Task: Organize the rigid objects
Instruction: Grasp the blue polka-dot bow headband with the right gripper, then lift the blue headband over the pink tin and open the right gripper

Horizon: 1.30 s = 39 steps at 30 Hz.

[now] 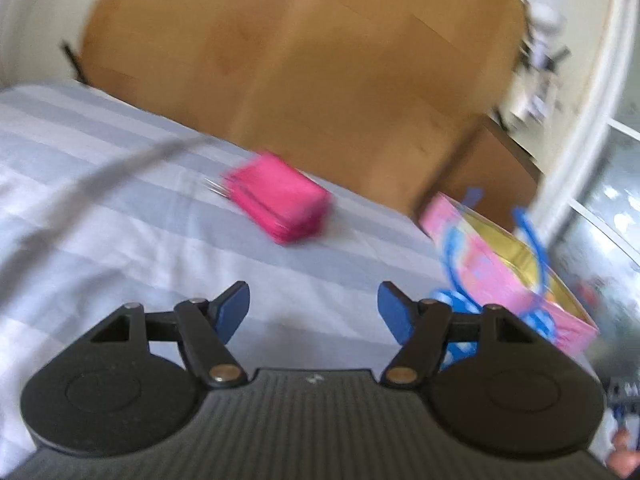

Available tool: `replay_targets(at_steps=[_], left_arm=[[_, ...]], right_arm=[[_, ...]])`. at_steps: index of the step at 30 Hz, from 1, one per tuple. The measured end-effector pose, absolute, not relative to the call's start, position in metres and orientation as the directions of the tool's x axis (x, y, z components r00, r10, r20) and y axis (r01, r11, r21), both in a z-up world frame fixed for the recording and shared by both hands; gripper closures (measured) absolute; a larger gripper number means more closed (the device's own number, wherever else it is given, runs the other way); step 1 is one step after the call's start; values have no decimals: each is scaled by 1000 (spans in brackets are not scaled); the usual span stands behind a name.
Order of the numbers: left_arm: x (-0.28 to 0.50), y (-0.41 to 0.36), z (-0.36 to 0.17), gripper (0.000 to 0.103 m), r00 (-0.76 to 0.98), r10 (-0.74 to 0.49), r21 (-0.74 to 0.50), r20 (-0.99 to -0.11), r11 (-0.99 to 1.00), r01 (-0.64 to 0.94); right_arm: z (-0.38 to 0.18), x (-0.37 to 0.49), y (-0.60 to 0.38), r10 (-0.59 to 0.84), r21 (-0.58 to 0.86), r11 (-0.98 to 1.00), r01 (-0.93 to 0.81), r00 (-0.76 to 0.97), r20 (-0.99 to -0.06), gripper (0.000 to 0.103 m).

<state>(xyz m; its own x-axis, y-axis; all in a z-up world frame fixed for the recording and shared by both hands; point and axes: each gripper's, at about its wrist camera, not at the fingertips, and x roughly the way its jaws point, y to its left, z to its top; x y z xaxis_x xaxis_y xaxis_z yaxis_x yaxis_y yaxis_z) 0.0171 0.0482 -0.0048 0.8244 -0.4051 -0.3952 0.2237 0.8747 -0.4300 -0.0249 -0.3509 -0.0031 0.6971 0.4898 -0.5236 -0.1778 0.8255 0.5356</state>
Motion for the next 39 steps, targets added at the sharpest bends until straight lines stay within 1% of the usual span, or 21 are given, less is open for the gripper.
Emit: replay_targets(at_steps=[2, 4, 8, 10, 11, 12, 13, 16, 17, 21, 23, 26, 28, 29, 30, 31, 34, 36, 37, 38, 39], left_arm=[[14, 31, -4, 31, 787, -473, -454, -396, 846, 280], [7, 14, 0, 30, 767, -506, -435, -395, 838, 329], [-3, -2, 7, 30, 760, -510, -360, -402, 852, 381], [1, -4, 8, 29, 757, -504, -338, -416, 858, 386], [3, -4, 8, 27, 751, -507, -337, -423, 857, 389], [5, -5, 7, 22, 744, -510, -332, -432, 857, 394], [6, -6, 6, 19, 737, -511, -316, -442, 858, 405], [9, -16, 5, 19, 725, -503, -213, -471, 862, 459], [9, -19, 4, 19, 717, -504, -168, -482, 856, 489], [2, -36, 0, 19, 710, -488, 36, -508, 812, 583], [2, -43, -3, 19, 715, -467, 116, -521, 791, 601], [4, -52, -6, 19, 714, -451, 207, -535, 750, 628], [4, -59, -8, 19, 713, -453, 266, -535, 711, 651], [4, -63, -8, 19, 714, -454, 291, -534, 694, 659], [6, -66, -9, 19, 713, -455, 313, -533, 677, 666], [8, -69, -10, 19, 712, -456, 330, -533, 664, 672], [17, -76, -13, 20, 687, -481, 332, -544, 629, 703], [19, -78, -13, 21, 691, -486, 333, -535, 630, 702], [20, -77, -11, 26, 694, -481, 324, -535, 642, 695], [20, -74, -9, 35, 702, -474, 309, -531, 663, 682], [20, -73, -5, 46, 692, -487, 279, -532, 671, 687]], right_arm=[[4, -24, -362, 489, 548, 819, -169, 704, -514, 80], [8, -22, -359, 512, 558, 809, -187, 691, -511, 80], [2, -31, -334, 538, 513, 820, -254, 649, -538, 81], [-5, -36, -322, 521, 467, 841, -274, 646, -558, 77], [-7, -39, -319, 486, 427, 864, -267, 663, -569, 65], [-7, -43, -318, 448, 388, 886, -255, 685, -574, 54], [-7, -49, -319, 388, 326, 916, -234, 725, -569, 53], [-3, -69, -314, 231, 116, 973, -200, 813, -535, 48], [-2, -75, -309, 203, 54, 977, -205, 833, -516, 44], [-2, -84, -284, 158, -103, 967, -233, 867, -472, 44], [-6, -83, -276, 149, -137, 962, -237, 874, -463, 44], [-15, -74, -263, 154, -143, 957, -251, 862, -483, 42], [-18, -74, -257, 152, -169, 950, -262, 862, -483, 39], [-21, -72, -252, 141, -191, 946, -261, 865, -482, 33], [-24, -71, -248, 127, -216, 942, -258, 868, -480, 24], [-26, -68, -244, 116, -231, 939, -253, 870, -479, 22], [-29, -59, -239, 97, -250, 936, -246, 866, -491, 22], [-28, -54, -237, 90, -250, 937, -244, 861, -500, 31], [-28, -53, -238, 73, -258, 939, -227, 865, -496, 39], [-28, -54, -237, 52, -274, 939, -208, 873, -485, 51], [-26, -55, -241, 46, -275, 941, -198, 878, -477, 54]])
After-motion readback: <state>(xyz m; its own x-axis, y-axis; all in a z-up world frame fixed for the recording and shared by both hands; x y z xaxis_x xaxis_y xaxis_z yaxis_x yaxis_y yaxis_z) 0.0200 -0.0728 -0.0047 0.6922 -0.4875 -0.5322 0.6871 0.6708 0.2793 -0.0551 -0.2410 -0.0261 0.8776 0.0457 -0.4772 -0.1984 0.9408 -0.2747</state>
